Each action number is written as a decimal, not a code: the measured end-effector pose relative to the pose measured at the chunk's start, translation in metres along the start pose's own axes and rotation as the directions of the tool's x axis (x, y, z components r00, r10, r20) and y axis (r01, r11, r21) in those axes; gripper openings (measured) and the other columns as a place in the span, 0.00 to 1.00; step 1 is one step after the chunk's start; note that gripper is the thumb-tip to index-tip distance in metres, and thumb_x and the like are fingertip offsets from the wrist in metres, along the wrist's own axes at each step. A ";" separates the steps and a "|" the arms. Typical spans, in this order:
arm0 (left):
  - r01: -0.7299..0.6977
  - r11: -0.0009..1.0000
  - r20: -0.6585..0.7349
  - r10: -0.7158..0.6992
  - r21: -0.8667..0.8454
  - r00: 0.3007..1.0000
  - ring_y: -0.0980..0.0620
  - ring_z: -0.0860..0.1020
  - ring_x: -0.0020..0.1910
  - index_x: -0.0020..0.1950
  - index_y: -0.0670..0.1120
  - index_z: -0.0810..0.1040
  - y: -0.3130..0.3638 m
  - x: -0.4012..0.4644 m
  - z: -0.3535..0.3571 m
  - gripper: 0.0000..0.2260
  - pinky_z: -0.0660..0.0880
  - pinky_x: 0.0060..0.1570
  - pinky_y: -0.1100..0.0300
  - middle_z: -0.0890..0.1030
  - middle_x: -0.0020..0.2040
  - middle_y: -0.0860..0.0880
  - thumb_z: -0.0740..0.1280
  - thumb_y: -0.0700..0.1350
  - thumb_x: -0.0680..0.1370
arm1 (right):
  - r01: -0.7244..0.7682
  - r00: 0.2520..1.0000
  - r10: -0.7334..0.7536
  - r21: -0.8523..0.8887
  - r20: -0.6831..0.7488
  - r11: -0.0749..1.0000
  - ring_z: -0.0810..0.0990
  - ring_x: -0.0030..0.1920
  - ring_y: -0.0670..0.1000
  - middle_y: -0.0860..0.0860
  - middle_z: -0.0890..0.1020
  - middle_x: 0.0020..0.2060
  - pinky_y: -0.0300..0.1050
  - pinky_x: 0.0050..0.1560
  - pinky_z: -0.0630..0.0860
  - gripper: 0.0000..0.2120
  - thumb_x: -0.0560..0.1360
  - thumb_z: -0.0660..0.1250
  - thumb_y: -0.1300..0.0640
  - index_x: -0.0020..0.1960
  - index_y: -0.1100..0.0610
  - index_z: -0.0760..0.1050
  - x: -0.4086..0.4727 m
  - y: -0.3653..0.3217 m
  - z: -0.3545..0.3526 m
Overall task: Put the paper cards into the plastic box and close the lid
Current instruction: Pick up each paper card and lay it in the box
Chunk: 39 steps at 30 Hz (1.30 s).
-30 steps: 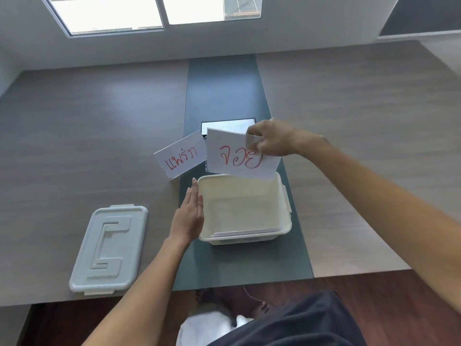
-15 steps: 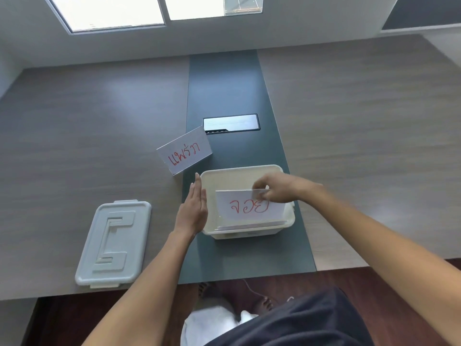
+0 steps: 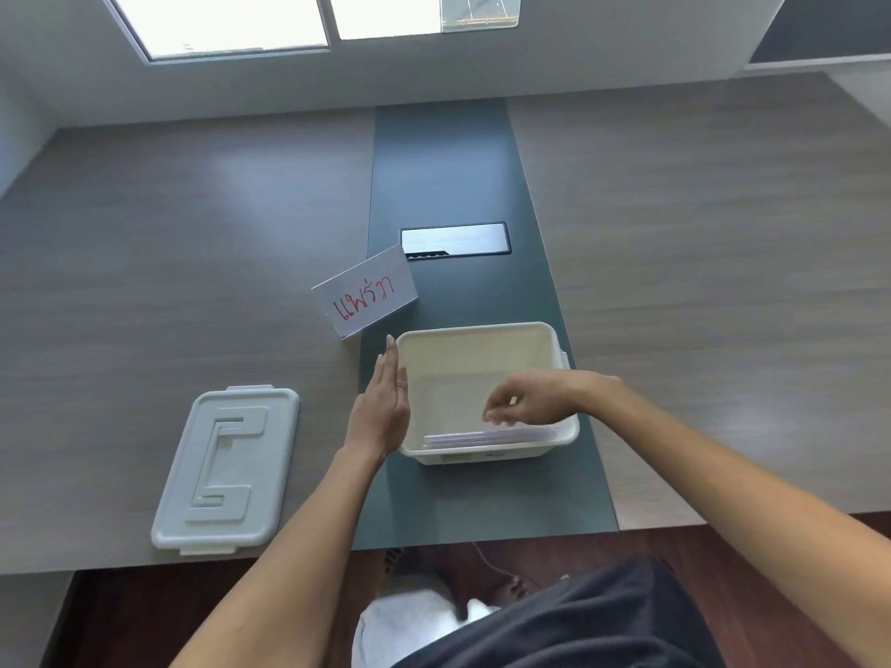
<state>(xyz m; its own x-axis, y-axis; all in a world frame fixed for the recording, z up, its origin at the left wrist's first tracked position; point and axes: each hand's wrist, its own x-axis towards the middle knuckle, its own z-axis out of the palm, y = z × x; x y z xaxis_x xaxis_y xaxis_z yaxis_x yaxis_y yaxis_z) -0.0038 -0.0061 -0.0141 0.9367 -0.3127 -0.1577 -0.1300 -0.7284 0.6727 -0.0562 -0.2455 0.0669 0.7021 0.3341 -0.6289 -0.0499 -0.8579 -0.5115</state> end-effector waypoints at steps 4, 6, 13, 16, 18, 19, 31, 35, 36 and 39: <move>-0.004 1.000 -0.001 0.004 0.014 1.000 0.57 0.50 0.80 0.81 0.58 0.42 -0.001 0.000 0.000 0.24 0.62 0.72 0.48 0.47 0.80 0.64 0.44 0.54 0.85 | 0.036 0.981 -0.028 0.041 -0.190 0.999 0.81 0.57 0.49 0.45 0.83 0.57 0.46 0.63 0.75 0.14 0.82 0.61 0.50 0.62 0.50 0.80 0.009 -0.001 -0.017; -0.004 1.000 -0.004 0.004 0.027 1.000 0.57 0.50 0.80 0.81 0.58 0.42 -0.001 0.000 -0.001 0.24 0.63 0.71 0.48 0.46 0.80 0.64 0.44 0.54 0.85 | 0.077 0.928 -0.079 -0.018 -0.365 0.997 0.79 0.60 0.47 0.44 0.83 0.59 0.49 0.65 0.74 0.13 0.81 0.61 0.48 0.62 0.46 0.80 0.019 0.001 -0.027; -0.012 0.995 -0.010 0.013 0.098 1.000 0.54 0.50 0.81 0.82 0.56 0.44 0.004 0.001 -0.001 0.24 0.66 0.68 0.49 0.47 0.81 0.61 0.44 0.53 0.85 | -0.004 0.828 -0.206 -0.373 -0.521 0.928 0.49 0.81 0.53 0.51 0.55 0.80 0.51 0.79 0.46 0.26 0.84 0.54 0.46 0.79 0.53 0.59 0.073 0.005 -0.053; -0.023 0.994 -0.006 0.024 0.110 1.000 0.54 0.50 0.81 0.82 0.56 0.43 0.003 0.000 -0.001 0.24 0.67 0.67 0.49 0.47 0.81 0.61 0.44 0.53 0.85 | -0.098 0.821 -0.181 -0.446 -0.542 0.890 0.41 0.81 0.55 0.52 0.47 0.81 0.54 0.79 0.39 0.28 0.84 0.49 0.42 0.81 0.51 0.51 0.097 -0.002 -0.057; -0.032 0.993 -0.004 0.033 0.112 0.999 0.55 0.49 0.81 0.81 0.58 0.43 0.000 0.002 -0.002 0.24 0.68 0.67 0.50 0.46 0.81 0.62 0.43 0.54 0.85 | -0.153 0.810 -0.181 -0.498 -0.558 0.853 0.38 0.80 0.56 0.52 0.44 0.81 0.56 0.78 0.37 0.29 0.83 0.45 0.41 0.81 0.50 0.48 0.114 -0.007 -0.060; -0.043 0.992 -0.002 0.043 0.118 0.999 0.56 0.49 0.81 0.81 0.58 0.43 0.000 0.002 -0.002 0.24 0.68 0.66 0.50 0.46 0.81 0.63 0.43 0.55 0.85 | -0.172 0.806 -0.183 -0.520 -0.562 0.837 0.37 0.80 0.57 0.53 0.42 0.81 0.56 0.78 0.36 0.30 0.83 0.44 0.41 0.81 0.50 0.46 0.121 -0.008 -0.061; -0.059 0.988 -0.045 0.066 0.139 0.997 0.56 0.52 0.80 0.81 0.58 0.44 -0.006 0.003 0.004 0.24 0.76 0.59 0.52 0.47 0.81 0.62 0.44 0.54 0.85 | -0.169 0.813 -0.237 -0.604 -0.532 0.779 0.37 0.80 0.59 0.54 0.39 0.80 0.58 0.78 0.35 0.33 0.83 0.46 0.40 0.81 0.52 0.39 0.213 -0.034 -0.095; -0.068 0.991 -0.053 0.074 0.115 0.996 0.58 0.51 0.80 0.81 0.59 0.42 -0.009 0.002 0.006 0.24 0.74 0.62 0.55 0.46 0.81 0.64 0.43 0.54 0.85 | -0.162 0.806 -0.245 -0.599 -0.539 0.784 0.38 0.80 0.60 0.54 0.39 0.80 0.59 0.78 0.35 0.34 0.83 0.50 0.41 0.81 0.52 0.39 0.237 -0.046 -0.109; -0.072 0.991 -0.056 0.078 0.111 0.995 0.59 0.50 0.80 0.81 0.59 0.42 -0.010 0.002 0.006 0.24 0.73 0.63 0.55 0.45 0.80 0.65 0.43 0.55 0.85 | -0.159 0.814 -0.246 -0.608 -0.526 0.778 0.39 0.80 0.61 0.55 0.39 0.80 0.59 0.78 0.36 0.34 0.83 0.51 0.42 0.81 0.52 0.39 0.243 -0.047 -0.111; -0.070 0.994 -0.058 0.075 0.087 0.995 0.61 0.48 0.80 0.81 0.61 0.41 -0.010 0.003 0.006 0.24 0.71 0.65 0.55 0.44 0.80 0.67 0.43 0.55 0.85 | -0.160 0.845 -0.219 -0.621 -0.488 0.767 0.41 0.80 0.61 0.59 0.46 0.81 0.59 0.78 0.37 0.33 0.83 0.54 0.46 0.81 0.54 0.44 0.259 -0.048 -0.111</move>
<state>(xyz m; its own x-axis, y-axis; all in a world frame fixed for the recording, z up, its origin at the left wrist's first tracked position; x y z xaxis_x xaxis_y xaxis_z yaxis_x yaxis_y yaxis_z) -0.0020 -0.0034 -0.0261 0.9416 -0.3304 -0.0643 -0.2228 -0.7551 0.6165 0.2074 -0.1613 -0.0064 0.9508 0.2797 -0.1332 0.2907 -0.9541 0.0716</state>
